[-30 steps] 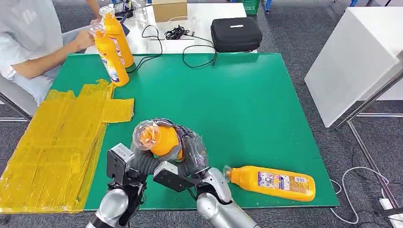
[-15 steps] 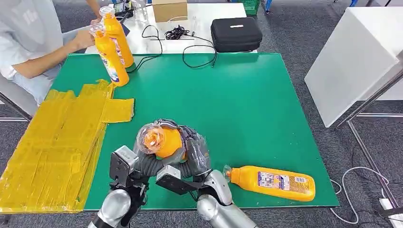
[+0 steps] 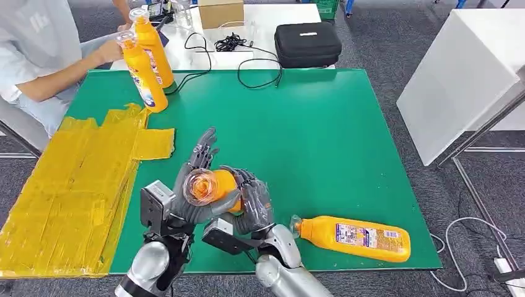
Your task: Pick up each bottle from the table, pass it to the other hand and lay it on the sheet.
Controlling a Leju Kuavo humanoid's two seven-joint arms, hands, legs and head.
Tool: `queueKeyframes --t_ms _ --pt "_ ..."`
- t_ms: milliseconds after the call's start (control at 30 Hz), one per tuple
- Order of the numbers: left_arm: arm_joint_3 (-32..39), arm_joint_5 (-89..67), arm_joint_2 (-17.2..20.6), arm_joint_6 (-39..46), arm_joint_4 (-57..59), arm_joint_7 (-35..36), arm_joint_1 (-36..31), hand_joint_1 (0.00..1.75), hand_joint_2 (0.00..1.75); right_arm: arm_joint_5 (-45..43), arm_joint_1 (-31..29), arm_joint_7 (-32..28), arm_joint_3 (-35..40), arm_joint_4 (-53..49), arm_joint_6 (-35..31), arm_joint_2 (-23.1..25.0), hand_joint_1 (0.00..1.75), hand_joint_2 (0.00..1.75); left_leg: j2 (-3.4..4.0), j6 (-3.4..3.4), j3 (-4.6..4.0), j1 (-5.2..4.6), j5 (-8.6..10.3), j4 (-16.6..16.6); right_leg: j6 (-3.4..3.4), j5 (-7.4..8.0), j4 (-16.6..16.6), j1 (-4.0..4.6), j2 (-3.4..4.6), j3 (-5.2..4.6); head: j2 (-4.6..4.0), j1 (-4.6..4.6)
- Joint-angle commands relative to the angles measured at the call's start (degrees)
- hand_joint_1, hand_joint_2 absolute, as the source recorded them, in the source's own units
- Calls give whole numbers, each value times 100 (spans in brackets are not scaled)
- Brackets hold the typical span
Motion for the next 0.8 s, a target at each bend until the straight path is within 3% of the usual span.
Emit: queueKeyframes --t_ms 33,600,633,733,767,800 --pt "-280 47 -54 -135 319 16 -357 0 175 110 -193 -3 365 803 125 99 175 175 -10 -3 28 2 -8 -4 -3 -12 -4 4 -16 32 0 0" --pt "-347 -97 -24 -248 429 144 -365 0 175 204 -153 254 561 375 290 -14 175 175 -11 -3 15 1 -4 -2 -3 -8 -2 2 -16 19 0 0" --pt "-343 -127 -21 -253 418 149 -356 21 175 205 -158 260 589 311 338 -24 175 175 -14 -5 31 6 -12 0 -5 -15 -2 7 -21 37 0 -2" --pt "-330 -133 -13 -253 399 150 -341 21 175 212 -150 294 602 233 354 -22 175 175 -12 -3 23 3 -10 0 -4 -13 -1 5 -18 28 0 0" --pt "-330 -133 -13 -253 399 150 -341 103 175 212 -150 294 602 233 354 -22 175 175 -11 -3 19 3 -8 0 -3 -11 -1 4 -16 23 0 0" --pt "-336 -167 -8 -262 391 152 -340 175 175 227 -141 317 623 184 373 -39 175 175 -11 -4 30 5 -13 1 -5 -16 0 6 -18 35 0 0"
